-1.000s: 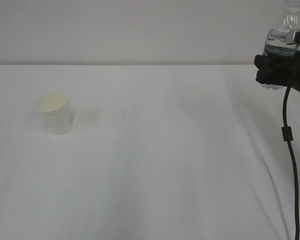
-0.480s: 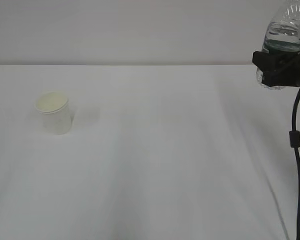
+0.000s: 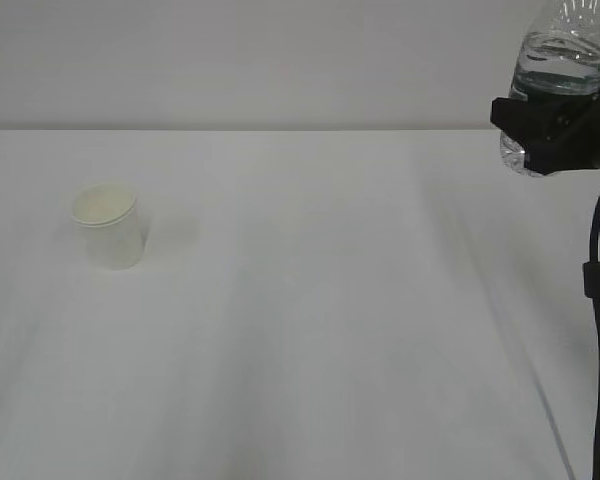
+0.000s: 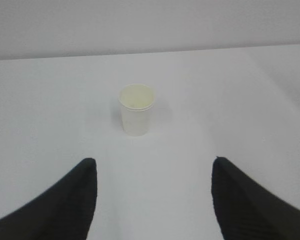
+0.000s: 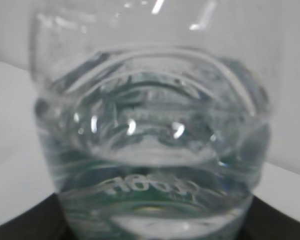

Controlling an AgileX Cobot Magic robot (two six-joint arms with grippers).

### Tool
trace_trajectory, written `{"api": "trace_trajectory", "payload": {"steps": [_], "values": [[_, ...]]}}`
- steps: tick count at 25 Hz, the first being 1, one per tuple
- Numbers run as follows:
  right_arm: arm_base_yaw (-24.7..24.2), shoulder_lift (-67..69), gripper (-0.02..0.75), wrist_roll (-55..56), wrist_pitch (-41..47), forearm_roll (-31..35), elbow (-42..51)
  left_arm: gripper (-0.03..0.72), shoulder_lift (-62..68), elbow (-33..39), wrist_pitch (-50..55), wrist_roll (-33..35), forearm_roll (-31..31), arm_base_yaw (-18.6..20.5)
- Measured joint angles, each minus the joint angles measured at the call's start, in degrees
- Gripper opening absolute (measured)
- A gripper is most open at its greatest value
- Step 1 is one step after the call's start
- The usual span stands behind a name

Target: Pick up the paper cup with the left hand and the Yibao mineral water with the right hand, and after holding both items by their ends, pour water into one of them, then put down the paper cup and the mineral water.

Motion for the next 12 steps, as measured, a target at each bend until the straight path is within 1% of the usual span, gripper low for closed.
{"api": "trace_trajectory", "payload": {"steps": [6, 10, 12], "values": [[0.0, -1.48, 0.403, 4.37, 0.0, -6.5, 0.09, 0.508, 0.0, 2.02, -4.45, 0.0, -0.6, 0.0], [0.0, -2.9, 0.403, 6.52, 0.0, -8.72, 0.09, 0.51, 0.24, 4.31, -7.88, 0.0, -0.71, 0.0], [0.0, -3.74, 0.402, 7.3, 0.0, -9.52, 0.09, 0.524, 0.8, 5.22, -9.01, 0.0, -0.71, 0.0]]}}
